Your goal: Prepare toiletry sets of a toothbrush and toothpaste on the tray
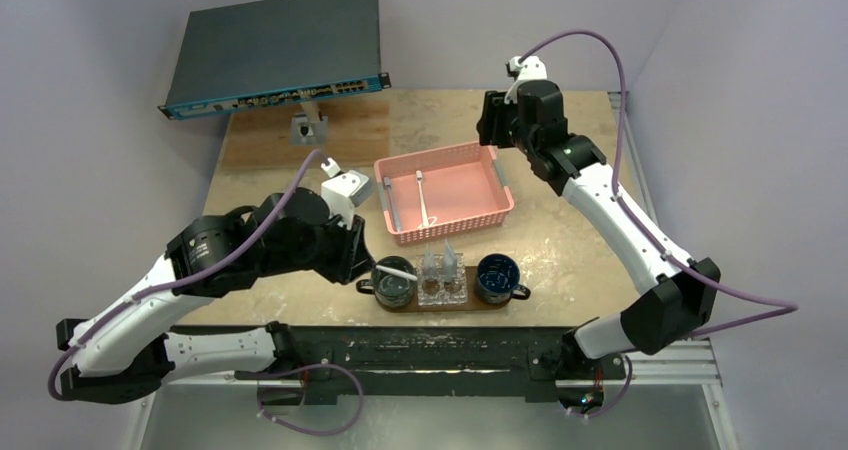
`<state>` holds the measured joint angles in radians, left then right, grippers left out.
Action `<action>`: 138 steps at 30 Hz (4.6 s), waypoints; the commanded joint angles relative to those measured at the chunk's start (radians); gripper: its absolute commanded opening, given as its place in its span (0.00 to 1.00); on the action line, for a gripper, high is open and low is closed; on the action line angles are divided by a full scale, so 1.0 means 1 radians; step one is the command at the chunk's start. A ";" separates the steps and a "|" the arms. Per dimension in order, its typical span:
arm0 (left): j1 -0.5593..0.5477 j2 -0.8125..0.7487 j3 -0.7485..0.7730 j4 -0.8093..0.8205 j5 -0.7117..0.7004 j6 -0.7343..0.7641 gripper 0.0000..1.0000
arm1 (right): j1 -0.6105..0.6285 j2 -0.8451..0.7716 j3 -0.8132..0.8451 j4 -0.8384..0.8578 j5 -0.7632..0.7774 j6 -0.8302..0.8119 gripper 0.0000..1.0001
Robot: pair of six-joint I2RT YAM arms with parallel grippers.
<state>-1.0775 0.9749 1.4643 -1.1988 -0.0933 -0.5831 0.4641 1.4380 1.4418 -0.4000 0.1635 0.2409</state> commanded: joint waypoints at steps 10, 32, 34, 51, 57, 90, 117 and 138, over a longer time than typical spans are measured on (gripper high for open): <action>-0.210 0.088 0.014 0.016 -0.299 -0.081 0.00 | -0.028 0.019 -0.033 0.117 -0.045 0.028 0.59; -0.306 0.194 0.000 0.081 -0.327 -0.125 0.00 | -0.030 -0.008 -0.113 0.139 -0.082 0.020 0.58; -0.306 0.200 -0.002 0.087 -0.328 -0.126 0.00 | -0.031 -0.012 -0.120 0.140 -0.080 0.020 0.58; -0.306 0.279 -0.016 0.099 -0.357 -0.131 0.00 | -0.030 -0.032 -0.155 0.153 -0.077 0.021 0.58; -0.306 0.321 -0.022 0.110 -0.367 -0.133 0.00 | -0.030 -0.031 -0.157 0.152 -0.075 0.020 0.58; -0.366 0.405 -0.121 0.215 -0.483 -0.184 0.00 | -0.030 -0.042 -0.188 0.153 -0.098 0.027 0.60; -0.411 0.403 -0.197 0.245 -0.536 -0.238 0.00 | -0.030 -0.031 -0.201 0.157 -0.110 0.030 0.63; -0.435 0.444 -0.219 0.233 -0.579 -0.271 0.08 | -0.031 -0.014 -0.200 0.152 -0.109 0.033 0.65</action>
<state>-1.5066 1.4082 1.2610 -0.9714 -0.6575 -0.8288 0.4374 1.4326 1.2373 -0.2695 0.0597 0.2626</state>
